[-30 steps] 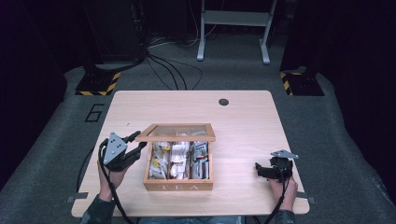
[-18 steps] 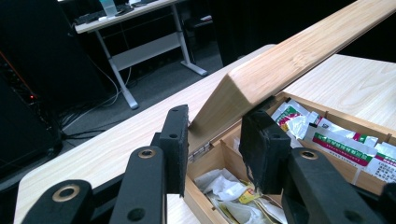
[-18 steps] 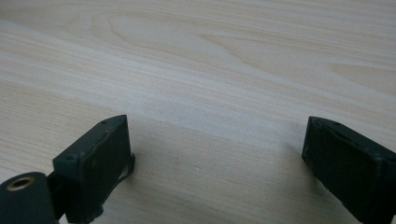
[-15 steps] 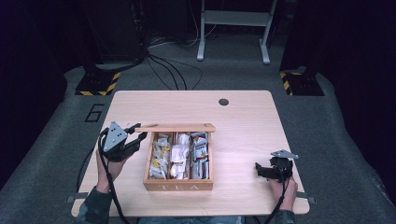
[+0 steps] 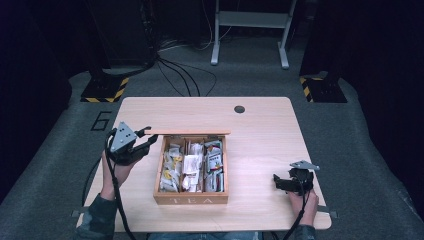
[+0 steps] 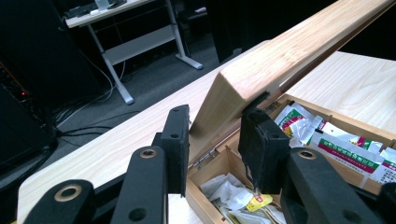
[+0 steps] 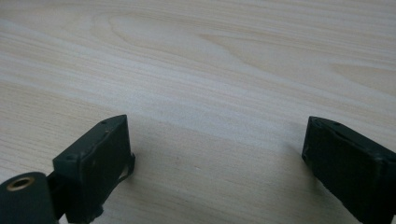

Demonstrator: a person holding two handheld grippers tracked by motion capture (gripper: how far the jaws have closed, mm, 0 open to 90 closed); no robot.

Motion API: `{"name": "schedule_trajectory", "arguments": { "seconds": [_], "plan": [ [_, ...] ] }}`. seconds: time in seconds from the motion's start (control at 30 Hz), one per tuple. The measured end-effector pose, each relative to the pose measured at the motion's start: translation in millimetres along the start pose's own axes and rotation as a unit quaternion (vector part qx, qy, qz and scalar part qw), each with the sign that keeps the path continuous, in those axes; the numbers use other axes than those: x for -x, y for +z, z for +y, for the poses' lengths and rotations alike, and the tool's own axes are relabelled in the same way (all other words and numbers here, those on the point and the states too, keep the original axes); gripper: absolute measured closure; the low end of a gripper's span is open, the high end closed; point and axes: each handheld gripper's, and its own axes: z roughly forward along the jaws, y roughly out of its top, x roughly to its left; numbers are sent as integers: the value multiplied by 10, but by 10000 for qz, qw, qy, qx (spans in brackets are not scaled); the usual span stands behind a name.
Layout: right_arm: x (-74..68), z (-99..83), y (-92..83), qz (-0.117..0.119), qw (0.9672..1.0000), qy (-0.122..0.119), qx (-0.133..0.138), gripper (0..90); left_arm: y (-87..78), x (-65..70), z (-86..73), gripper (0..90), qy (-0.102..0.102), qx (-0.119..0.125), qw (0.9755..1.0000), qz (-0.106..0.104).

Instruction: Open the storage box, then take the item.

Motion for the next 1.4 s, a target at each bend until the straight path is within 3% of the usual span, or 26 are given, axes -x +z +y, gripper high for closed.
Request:
{"name": "schedule_trajectory", "arguments": {
  "seconds": [1.17, 1.3, 1.4],
  "plan": [
    [6, 5, -7, 22, 10000, 11, -29, 73, 53, -82, 89, 643, 3, -67, 10000, -52],
    [7, 25, -33, 253, 9995, 183, -53, 51, 51, -76, 89, 643, -8, -78, 10000, -54],
    [-59, 69, -116, 421, 9990, 138, 22, 49, 53, -78, 89, 643, -9, -66, 10000, -51]
  ]
}}
